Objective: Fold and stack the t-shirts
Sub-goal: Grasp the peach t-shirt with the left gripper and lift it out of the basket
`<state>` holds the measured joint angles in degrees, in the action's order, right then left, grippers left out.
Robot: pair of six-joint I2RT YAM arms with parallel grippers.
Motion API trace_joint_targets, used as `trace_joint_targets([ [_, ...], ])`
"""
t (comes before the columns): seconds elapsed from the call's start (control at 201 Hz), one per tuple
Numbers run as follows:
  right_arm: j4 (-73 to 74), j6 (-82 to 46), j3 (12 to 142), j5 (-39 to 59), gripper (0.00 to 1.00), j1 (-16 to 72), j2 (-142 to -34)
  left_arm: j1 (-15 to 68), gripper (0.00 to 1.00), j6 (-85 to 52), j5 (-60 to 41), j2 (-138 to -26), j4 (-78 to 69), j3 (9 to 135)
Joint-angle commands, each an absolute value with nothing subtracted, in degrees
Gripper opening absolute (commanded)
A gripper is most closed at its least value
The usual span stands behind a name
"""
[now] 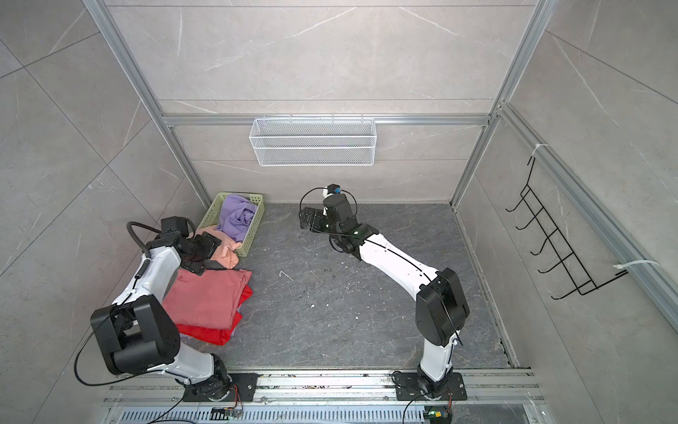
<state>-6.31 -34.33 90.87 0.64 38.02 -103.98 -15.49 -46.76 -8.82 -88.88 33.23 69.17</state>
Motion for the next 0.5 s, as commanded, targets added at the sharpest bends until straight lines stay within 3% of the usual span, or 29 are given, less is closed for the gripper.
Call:
trace_joint_targets([
  [0.0, -7.1, -32.5, 93.4, 2.5, 1.00, 38.4, -105.5, -15.8, 0.81, -49.0, -13.6, -91.9, 26.2, 69.8],
  [0.04, -7.6, -32.4, 93.6, 2.5, 1.00, 38.5, -105.7, -15.8, 0.76, -49.5, -14.8, -93.0, 25.0, 70.2],
  [0.269, -7.6, -32.4, 91.0, 0.2, 1.00, 38.6, -103.9, -15.7, 0.27, -49.6, -15.2, -93.5, 22.2, 71.4],
  [0.363, -7.7, -32.3, 89.9, -1.2, 1.00, 38.6, -103.0, -15.6, 0.00, -49.0, -14.8, -91.0, 22.9, 72.4],
  [0.493, -8.1, -31.9, 89.3, -3.5, 1.00, 38.5, -102.4, -14.1, 0.00, -46.5, -15.1, -87.2, 26.2, 76.6],
])
